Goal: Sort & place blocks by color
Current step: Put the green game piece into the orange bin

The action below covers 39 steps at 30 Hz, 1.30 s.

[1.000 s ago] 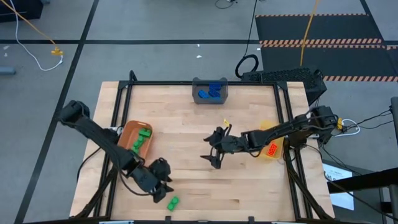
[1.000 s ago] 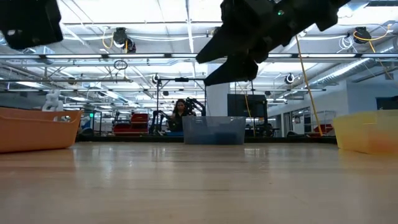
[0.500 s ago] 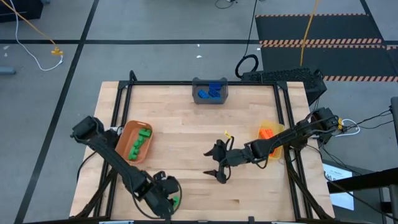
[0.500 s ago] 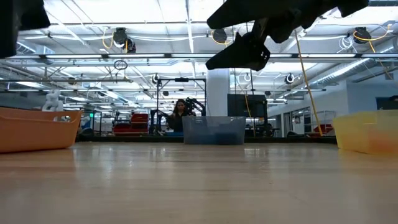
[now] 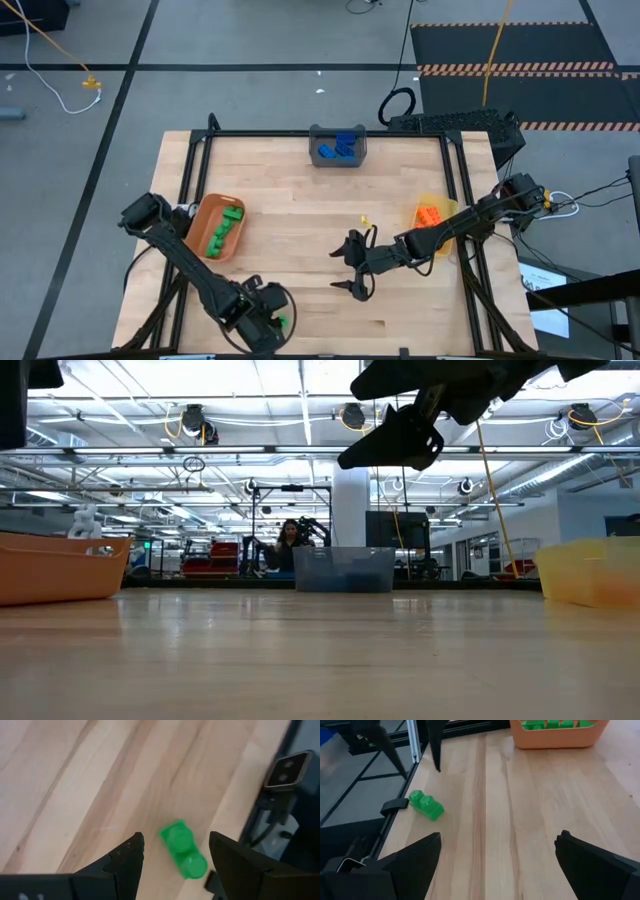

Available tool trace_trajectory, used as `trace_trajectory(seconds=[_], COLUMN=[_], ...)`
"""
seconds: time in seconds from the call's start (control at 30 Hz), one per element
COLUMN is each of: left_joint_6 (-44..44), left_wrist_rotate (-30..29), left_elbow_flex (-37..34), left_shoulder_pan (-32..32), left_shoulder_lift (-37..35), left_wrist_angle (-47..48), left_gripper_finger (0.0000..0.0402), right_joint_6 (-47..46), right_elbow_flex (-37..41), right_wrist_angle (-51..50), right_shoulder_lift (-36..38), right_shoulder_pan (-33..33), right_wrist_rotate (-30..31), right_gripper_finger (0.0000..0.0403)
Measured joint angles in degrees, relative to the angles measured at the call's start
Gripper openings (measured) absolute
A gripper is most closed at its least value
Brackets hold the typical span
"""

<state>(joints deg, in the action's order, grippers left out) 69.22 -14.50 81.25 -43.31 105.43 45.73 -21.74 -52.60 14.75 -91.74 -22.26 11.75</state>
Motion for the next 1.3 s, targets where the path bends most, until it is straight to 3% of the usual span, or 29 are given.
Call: trace_trajectory(seconds=[0.37,0.7,1.3], left_joint_6=[5.95,6.41,7.37], left_wrist_rotate=[0.4,10.36,8.0], left_elbow_flex=[-0.04,-0.07,-0.07], left_shoulder_pan=[-0.71,-0.72,-0.29], left_shoulder_lift=[1.89,6.62,9.14], left_wrist_angle=[0.99,-0.68,-3.35], left_gripper_finger=[0.0223,0.0223,0.0223], right_joint_6=[-0.01,-0.06,-0.54], right_elbow_flex=[0.0,0.0,0.0], right_wrist_angle=[-0.47,-0.48,-0.53], right_shoulder_lift=[0.0,0.02,0.02], right_shoulder_pan=[0.02,0.02,0.02], right_wrist_rotate=[-3.04,-3.04,-3.04], right_gripper_finger=[0.0373,0.0373,0.0373])
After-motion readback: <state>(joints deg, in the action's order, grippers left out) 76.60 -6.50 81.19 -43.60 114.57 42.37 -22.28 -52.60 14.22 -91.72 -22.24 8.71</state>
